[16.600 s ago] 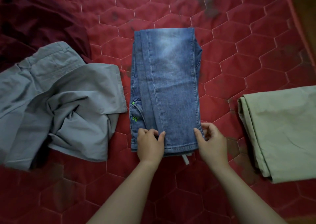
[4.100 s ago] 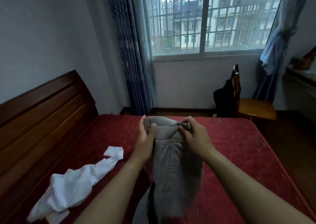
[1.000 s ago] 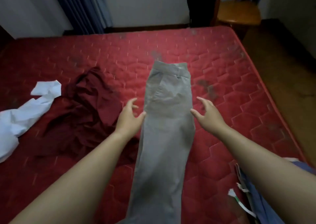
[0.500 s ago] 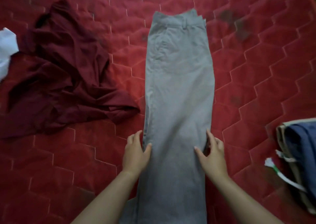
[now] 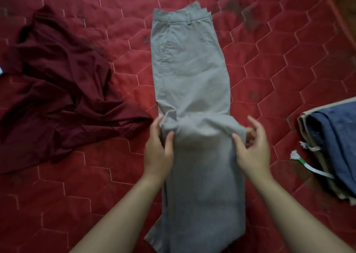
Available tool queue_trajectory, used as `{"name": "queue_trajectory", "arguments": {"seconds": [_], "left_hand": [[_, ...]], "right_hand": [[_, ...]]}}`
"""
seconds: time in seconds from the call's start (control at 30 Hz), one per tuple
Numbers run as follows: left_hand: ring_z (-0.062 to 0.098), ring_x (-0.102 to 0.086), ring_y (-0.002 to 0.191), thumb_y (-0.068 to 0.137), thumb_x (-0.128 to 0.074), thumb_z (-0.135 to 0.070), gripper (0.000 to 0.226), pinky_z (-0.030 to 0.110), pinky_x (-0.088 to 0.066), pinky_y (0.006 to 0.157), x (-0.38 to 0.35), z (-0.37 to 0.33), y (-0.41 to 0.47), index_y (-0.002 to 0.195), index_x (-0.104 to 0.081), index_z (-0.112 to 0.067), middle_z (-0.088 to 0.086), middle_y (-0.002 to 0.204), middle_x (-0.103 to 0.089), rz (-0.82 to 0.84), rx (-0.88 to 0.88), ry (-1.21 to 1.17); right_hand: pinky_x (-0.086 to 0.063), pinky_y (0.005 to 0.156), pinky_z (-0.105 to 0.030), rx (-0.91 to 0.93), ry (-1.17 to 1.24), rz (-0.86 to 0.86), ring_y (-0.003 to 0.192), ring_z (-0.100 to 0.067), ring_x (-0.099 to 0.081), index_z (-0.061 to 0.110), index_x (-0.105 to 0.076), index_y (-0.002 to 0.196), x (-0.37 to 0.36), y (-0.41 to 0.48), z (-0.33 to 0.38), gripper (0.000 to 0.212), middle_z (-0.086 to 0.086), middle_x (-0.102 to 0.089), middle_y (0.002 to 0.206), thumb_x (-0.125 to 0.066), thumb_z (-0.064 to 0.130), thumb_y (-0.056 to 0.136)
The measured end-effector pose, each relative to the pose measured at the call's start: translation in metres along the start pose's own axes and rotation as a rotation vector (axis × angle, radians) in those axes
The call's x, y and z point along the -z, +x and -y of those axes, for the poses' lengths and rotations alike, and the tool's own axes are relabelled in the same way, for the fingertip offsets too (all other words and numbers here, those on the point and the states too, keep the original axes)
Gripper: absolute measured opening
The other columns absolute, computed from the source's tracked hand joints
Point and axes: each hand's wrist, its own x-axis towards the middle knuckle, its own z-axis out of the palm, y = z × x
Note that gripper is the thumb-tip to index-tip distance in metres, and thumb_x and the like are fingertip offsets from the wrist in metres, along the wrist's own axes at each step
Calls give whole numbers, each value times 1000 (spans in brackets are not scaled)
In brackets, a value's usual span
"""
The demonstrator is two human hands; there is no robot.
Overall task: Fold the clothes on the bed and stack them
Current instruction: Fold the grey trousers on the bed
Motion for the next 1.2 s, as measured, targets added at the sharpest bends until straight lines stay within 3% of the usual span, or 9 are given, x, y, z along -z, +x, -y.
{"name": "queue_trajectory", "arguments": {"seconds": [0.13,0.23,0.3,0.43,0.63,0.83,1.0,1.1,1.2], "left_hand": [[14,-57,91,90,-56,-17,52,25,-46,84,-1,-14,60,137,-36,-19,3,105,-58,0,14,46],[25,-54,106,86,-62,-15,65,29,-42,92,-5,6,54,142,-28,-12,11,121,-51,167,128,232],[28,-48,117,85,-64,-16,66,29,-36,97,-4,30,25,141,-30,-8,17,130,-45,291,191,340],[24,-48,117,86,-62,-19,50,27,-36,96,6,67,-49,131,-43,-11,10,127,-45,459,322,419],[14,-52,99,86,-61,-28,30,29,-46,84,18,81,-107,113,-54,-19,-2,112,-47,361,300,519],[10,-54,78,86,-62,-31,36,24,-36,65,10,81,-138,116,-47,-19,-13,81,-54,403,449,431],[22,-56,104,84,-64,-27,41,34,-46,85,15,78,-159,118,-45,-14,6,117,-55,343,519,426],[21,-61,100,87,-62,-25,33,27,-44,77,22,73,-168,116,-51,-16,2,110,-64,362,527,366],[12,-59,91,87,-61,-19,21,21,-41,74,32,61,-174,107,-58,-20,-6,99,-63,211,364,263]], "right_hand": [[-37,74,1,-10,-37,23,83,11,-54,18,-39,137,-10,51,23,59,10,-61,100,-66,22,85],[-40,96,-23,-124,-187,205,115,-14,-52,13,-23,145,-14,43,2,77,-3,-51,131,-66,29,84],[-36,101,-28,-176,-259,262,123,-21,-46,11,-23,145,-10,16,-23,78,-8,-46,138,-68,29,83],[-40,97,-31,-239,-317,359,114,-23,-51,8,-42,135,-3,-51,-62,61,-10,-49,128,-69,23,82],[-48,87,-41,-337,-272,283,97,-23,-57,10,-51,121,-4,-110,-83,43,-7,-58,110,-68,17,82],[-41,56,-11,-379,-208,236,68,3,-57,23,-49,98,4,-147,-93,21,9,-63,83,-66,22,85],[-48,67,-12,-387,-70,277,83,3,-63,34,-53,93,16,-163,-83,20,18,-64,89,-66,21,84],[-51,81,-27,-347,-29,314,93,-7,-63,28,-54,106,21,-170,-76,31,9,-65,99,-66,12,83],[-50,68,-16,-238,-13,290,76,-2,-62,30,-56,105,26,-174,-64,34,13,-66,85,-67,8,81]]}}
